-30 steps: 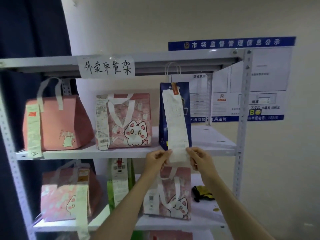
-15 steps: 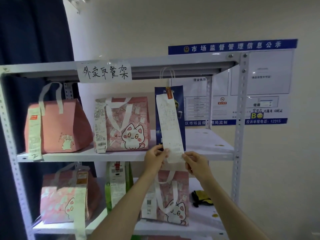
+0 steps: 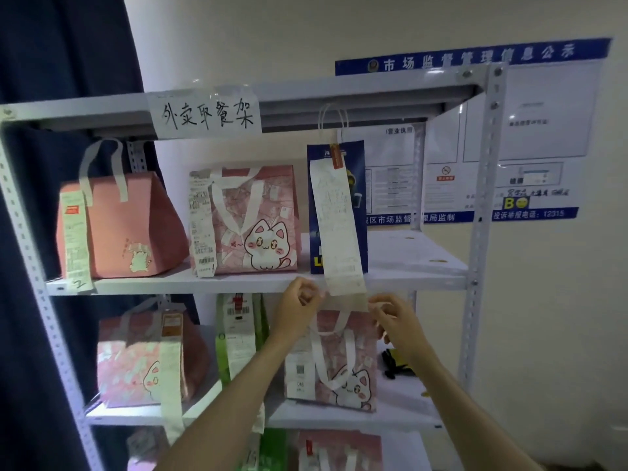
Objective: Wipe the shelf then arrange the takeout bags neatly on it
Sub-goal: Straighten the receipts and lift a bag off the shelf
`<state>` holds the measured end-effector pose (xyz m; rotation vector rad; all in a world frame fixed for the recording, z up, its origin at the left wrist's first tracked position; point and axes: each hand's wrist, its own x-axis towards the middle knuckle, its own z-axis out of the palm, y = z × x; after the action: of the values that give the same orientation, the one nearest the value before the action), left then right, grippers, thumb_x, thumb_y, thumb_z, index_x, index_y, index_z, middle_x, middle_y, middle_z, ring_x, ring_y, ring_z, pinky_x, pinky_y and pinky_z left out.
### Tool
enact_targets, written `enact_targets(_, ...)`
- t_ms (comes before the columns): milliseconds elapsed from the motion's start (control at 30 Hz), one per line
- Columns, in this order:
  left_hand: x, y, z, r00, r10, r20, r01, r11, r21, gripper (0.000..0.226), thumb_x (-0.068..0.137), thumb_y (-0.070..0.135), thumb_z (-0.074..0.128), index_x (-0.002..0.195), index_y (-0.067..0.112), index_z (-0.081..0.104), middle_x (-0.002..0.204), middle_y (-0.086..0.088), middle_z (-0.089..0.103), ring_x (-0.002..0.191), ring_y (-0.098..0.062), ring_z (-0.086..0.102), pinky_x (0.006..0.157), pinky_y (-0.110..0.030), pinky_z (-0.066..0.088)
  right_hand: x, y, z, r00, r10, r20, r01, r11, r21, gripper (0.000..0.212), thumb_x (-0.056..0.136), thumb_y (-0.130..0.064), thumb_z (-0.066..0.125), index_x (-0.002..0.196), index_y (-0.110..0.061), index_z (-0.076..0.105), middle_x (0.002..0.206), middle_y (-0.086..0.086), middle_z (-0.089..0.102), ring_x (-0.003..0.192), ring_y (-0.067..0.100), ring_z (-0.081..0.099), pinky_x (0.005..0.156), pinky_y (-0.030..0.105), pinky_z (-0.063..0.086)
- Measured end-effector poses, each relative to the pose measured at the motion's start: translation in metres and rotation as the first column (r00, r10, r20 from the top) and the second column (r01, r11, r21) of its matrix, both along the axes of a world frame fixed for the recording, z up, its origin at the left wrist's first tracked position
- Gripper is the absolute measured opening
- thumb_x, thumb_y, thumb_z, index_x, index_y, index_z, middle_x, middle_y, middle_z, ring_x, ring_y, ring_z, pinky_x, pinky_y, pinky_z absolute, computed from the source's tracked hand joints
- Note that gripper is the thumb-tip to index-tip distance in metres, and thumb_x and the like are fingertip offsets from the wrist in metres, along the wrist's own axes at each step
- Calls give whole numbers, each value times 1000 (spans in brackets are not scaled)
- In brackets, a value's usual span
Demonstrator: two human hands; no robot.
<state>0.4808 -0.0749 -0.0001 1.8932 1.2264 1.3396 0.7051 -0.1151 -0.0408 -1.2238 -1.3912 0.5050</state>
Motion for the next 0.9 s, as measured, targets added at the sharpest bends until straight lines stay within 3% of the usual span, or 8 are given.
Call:
enact_targets(133, -29, -5, -47, 966, 14, -260, -23, 999, -32, 10, 96, 35, 66, 91, 27, 65, 85, 12, 68, 81, -8, 67, 72, -31, 57, 1, 0, -54, 968, -52, 244, 85, 989, -124, 10, 100, -22, 61, 90, -23, 64, 74, -1, 72, 51, 10, 62, 51, 32, 52)
enact_targets(233, -48, -12, -83, 895, 47, -444, -55, 998, -5, 7, 97, 34, 65, 92, 29, 66, 82, 17, 65, 77, -9, 64, 61, -20, 44, -10, -3, -92, 883, -57, 466, 162, 969, -188, 12, 98, -29, 63, 87, -30, 61, 68, -15, 65, 58, 1, 59, 52, 22, 48)
enact_targets(333, -66, -20, -113, 816, 43, -577, -58, 998, -7, 11, 96, 35, 62, 88, 27, 63, 77, 14, 62, 73, -11, 62, 57, -21, 39, -28, -7, -125, 811, -60, 581, 215, 955, -202, 13, 97, -34, 58, 91, -24, 64, 80, -10, 69, 71, 13, 65, 61, 32, 55)
enact_targets(467, -88, -20, -151, 776, 54, -629, -100, 994, -38, 13, 94, 35, 60, 86, 25, 59, 82, 10, 68, 77, -14, 64, 68, -31, 52, -58, -6, -151, 750, -10, 661, 223, 945, -239, 15, 97, -31, 53, 91, -22, 63, 83, -2, 70, 75, 23, 67, 60, 34, 53)
enact_targets(567, -97, -13, -173, 801, 34, -598, -115, 989, -98, 9, 94, 35, 61, 90, 27, 61, 89, 10, 70, 81, -13, 65, 74, -37, 57, -78, 0, -168, 746, 51, 664, 199, 935, -295, 17, 97, -32, 51, 94, -24, 66, 90, -6, 72, 79, 17, 67, 69, 36, 58)
enact_targets(700, -99, 2, -194, 882, -64, -466, -80, 956, -282, 7, 95, 27, 63, 100, 25, 59, 97, 9, 65, 89, -14, 61, 79, -35, 52, -106, 12, -181, 808, 73, 585, 201, 899, -390, 17, 98, -28, 56, 110, -22, 67, 104, -3, 73, 84, 12, 62, 61, 19, 42)
enact_targets(800, -92, 14, -207, 962, -79, -263, -41, 906, -422, 20, 94, 27, 67, 111, 23, 57, 103, 7, 63, 90, -13, 62, 73, -28, 52, -122, 29, -188, 908, 37, 418, 199, 839, -507, 21, 98, -28, 58, 118, -27, 64, 105, -1, 73, 90, 19, 68, 69, 31, 53)
enact_targets(900, -84, 27, -221, 994, -64, -92, 3, 838, -545, 21, 95, 26, 69, 111, 21, 56, 108, 6, 66, 81, -13, 71, 67, -28, 60, -140, 42, -197, 991, -12, 135, 79, 860, -504, 22, 101, -18, 56, 118, -32, 61, 93, -9, 71, 74, 11, 67, 56, 24, 49)
